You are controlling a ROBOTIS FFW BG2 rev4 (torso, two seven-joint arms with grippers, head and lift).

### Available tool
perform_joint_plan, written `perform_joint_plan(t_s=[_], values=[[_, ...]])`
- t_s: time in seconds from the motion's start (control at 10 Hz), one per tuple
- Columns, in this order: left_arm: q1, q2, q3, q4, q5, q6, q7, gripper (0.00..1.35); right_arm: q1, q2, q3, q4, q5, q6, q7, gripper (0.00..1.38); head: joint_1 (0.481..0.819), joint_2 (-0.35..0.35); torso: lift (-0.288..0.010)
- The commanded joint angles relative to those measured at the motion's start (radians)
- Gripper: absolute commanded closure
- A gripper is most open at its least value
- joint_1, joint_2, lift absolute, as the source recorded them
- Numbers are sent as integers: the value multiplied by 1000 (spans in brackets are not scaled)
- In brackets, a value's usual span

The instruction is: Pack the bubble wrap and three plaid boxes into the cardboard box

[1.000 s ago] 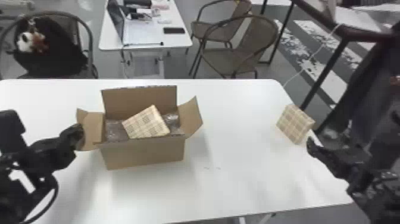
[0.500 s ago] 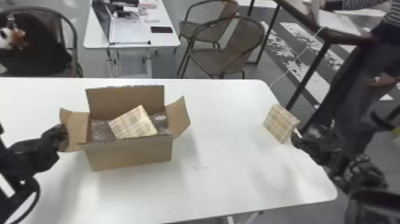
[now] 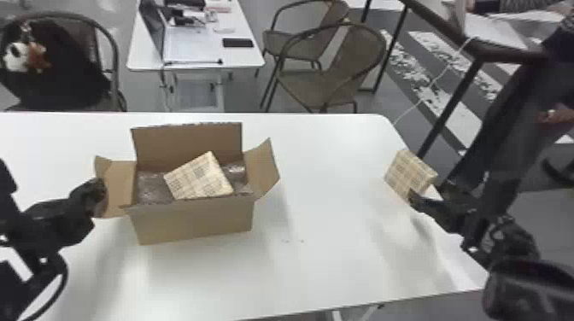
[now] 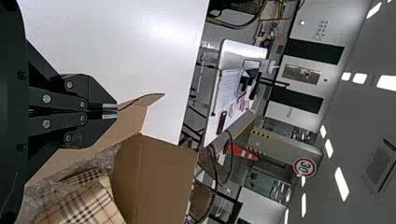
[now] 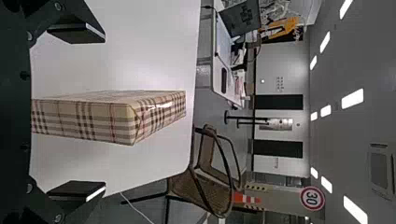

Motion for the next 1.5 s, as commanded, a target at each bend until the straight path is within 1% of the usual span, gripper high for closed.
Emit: perform_joint_plan(t_s=[0.0, 0.1, 0.3, 0.5, 0.6, 0.7, 0.8, 0.9, 1.2, 1.3, 1.4], values=[[4, -3, 1, 0, 1, 0, 0, 1213, -29, -16, 32, 61, 0, -12, 0, 179, 695, -167, -132], [4, -3, 1, 0, 3, 0, 0, 1213, -51, -25, 52, 89, -2, -22, 0, 179, 695, -162, -132], [4, -3, 1, 0, 3, 0, 0, 1213, -80, -26, 63, 121, 13, -38, 0, 180, 695, -152, -132], [6, -3, 4, 0, 3, 0, -2, 1213, -86, -25, 71, 98, 63, -14, -2, 199, 695, -148, -132], [7, -3, 5, 0, 3, 0, -2, 1213, -86, -26, 71, 95, 72, -3, -2, 381, 695, -145, -132], [9, -3, 5, 0, 3, 0, -2, 1213, -83, -26, 71, 83, 86, 12, -9, 818, 695, -144, -132], [7, -3, 5, 0, 3, 0, -2, 1213, -68, -25, 71, 52, 86, 23, -41, 1049, 695, -145, -132], [7, -3, 5, 0, 3, -2, -3, 1213, -55, -22, 71, 27, 82, 38, -64, 1052, 695, -149, -132], [7, -3, 5, 0, 3, -3, -3, 1213, -54, -20, 72, 15, 82, 51, -64, 1067, 695, -154, -132], [6, -3, 4, 0, 3, -3, -3, 1213, -35, -19, 72, -26, 53, 55, -64, 1072, 695, -154, -132], [6, -3, 5, 0, 3, -5, -3, 1213, 0, -8, 75, -147, 10, 130, -68, 1072, 695, -151, -132]])
